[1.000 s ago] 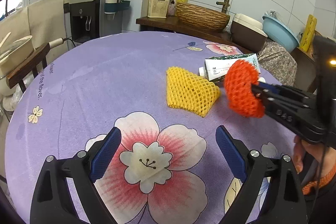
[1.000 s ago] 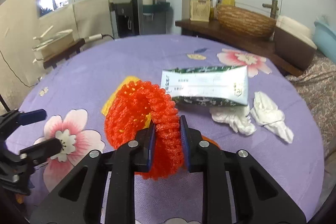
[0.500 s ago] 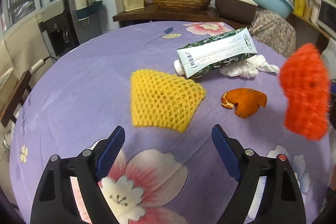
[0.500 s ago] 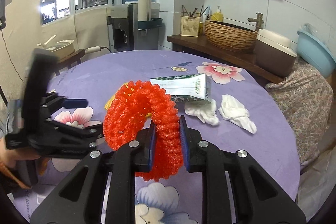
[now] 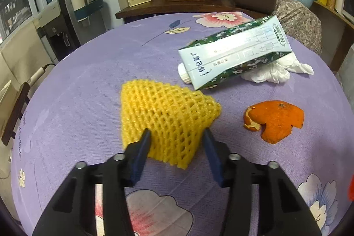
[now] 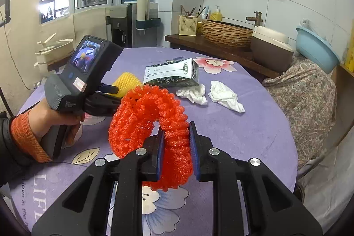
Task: Collect trash
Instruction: 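Grasp the yellow foam mesh net with the left gripper and lift it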
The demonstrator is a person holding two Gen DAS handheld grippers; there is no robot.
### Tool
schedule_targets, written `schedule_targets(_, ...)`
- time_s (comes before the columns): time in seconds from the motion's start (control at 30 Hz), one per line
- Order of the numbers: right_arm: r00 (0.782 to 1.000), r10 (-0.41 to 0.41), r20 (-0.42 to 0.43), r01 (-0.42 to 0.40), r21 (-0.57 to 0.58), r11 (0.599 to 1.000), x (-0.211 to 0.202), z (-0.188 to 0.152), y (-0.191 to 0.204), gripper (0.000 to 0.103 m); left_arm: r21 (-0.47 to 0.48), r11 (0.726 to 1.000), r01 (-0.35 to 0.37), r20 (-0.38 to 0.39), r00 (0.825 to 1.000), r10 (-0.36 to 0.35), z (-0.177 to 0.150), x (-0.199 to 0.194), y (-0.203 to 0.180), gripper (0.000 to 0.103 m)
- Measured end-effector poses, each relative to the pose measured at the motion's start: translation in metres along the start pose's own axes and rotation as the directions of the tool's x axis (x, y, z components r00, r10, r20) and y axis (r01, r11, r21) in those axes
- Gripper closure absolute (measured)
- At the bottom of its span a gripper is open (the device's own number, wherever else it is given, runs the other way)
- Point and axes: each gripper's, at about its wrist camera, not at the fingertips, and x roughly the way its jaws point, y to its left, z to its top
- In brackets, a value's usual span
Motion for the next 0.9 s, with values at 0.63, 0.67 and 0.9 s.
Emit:
schedule_targets(0.63, 0.998, 0.051, 0.033, -0.051, 0.019, 0.998, -0.027, -0.027, 0.011, 0.082, -0.142, 0.984, 0.106, 0.123, 0.988, -0.089, -0.05, -0.074, 0.033, 0.093)
schedule_targets(0.67, 0.998, 0.05, 0.033, -0.051, 0.021, 0.998, -0.028, -0.028, 0.011, 0.082, -0.136, 0.986, 0.101, 0.133, 0.988, -0.083, -0.053, -0.079, 0.032, 0.093)
schedule_targets(0.9, 0.998, 0.055, 0.029, -0.057, 0.059, 0.997, -0.036, -0.044, 0.005, 0.082, -0.09, 0.987, 0.129, 0.186, 0.976, -0.111, -0.073, -0.112, 0.011, 0.093)
